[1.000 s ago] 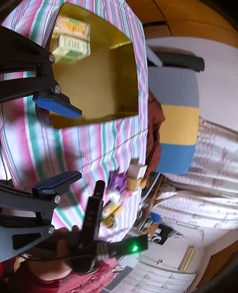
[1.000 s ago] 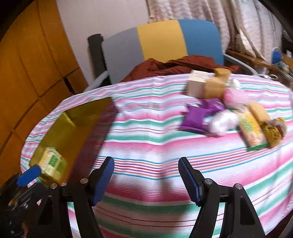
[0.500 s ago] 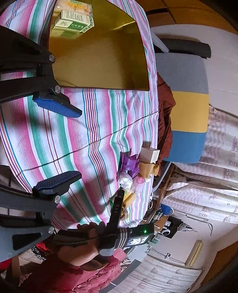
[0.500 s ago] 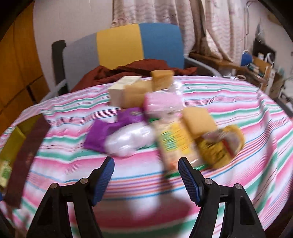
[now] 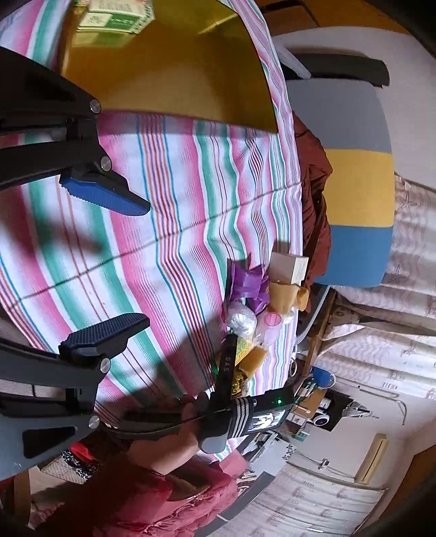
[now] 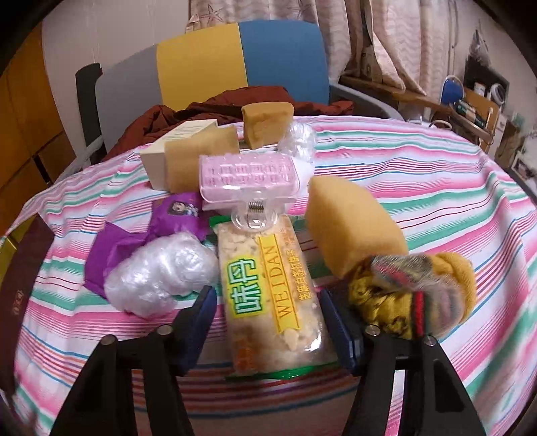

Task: Organize objects
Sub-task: 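Move both tools back to the snack pile, then grasp a WEIDAN cracker pack with the right gripper while the left gripper grasps the plastic-wrapped bun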

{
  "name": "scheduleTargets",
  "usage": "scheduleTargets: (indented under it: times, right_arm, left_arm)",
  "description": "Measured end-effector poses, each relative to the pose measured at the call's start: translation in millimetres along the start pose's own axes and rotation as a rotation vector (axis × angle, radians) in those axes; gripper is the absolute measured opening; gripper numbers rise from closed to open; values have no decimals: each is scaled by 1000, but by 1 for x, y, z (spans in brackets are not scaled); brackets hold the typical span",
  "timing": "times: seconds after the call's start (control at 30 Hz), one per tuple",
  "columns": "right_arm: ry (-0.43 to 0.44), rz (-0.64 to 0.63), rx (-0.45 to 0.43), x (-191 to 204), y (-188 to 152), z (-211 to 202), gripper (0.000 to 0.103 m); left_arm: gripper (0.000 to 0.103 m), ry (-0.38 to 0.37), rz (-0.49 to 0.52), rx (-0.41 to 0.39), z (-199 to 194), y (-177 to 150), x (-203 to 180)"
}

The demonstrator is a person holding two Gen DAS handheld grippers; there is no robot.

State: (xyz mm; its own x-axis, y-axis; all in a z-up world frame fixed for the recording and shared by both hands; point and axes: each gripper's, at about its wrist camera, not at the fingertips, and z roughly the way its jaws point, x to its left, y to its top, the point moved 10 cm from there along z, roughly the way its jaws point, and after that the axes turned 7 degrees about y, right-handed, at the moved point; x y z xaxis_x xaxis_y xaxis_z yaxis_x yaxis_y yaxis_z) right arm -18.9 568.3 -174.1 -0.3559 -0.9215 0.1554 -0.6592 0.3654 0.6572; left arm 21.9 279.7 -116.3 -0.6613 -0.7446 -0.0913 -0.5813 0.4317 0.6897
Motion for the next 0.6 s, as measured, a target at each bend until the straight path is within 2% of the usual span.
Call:
scheduleTargets:
  times: [0.07,0.17,0.6]
  right_arm:
    - [2,-7,-16,1,-1,-2,53]
    - [16,16,-41,-1,-5,-7,49]
    - [31,39,-99,-2,-11,-13,48]
  left_arm:
    - [61,-10,11,2,6,7,-7]
    - [61,-25,33,1,18,20,-19]
    - [61,-86,162,-29,91,86,-82]
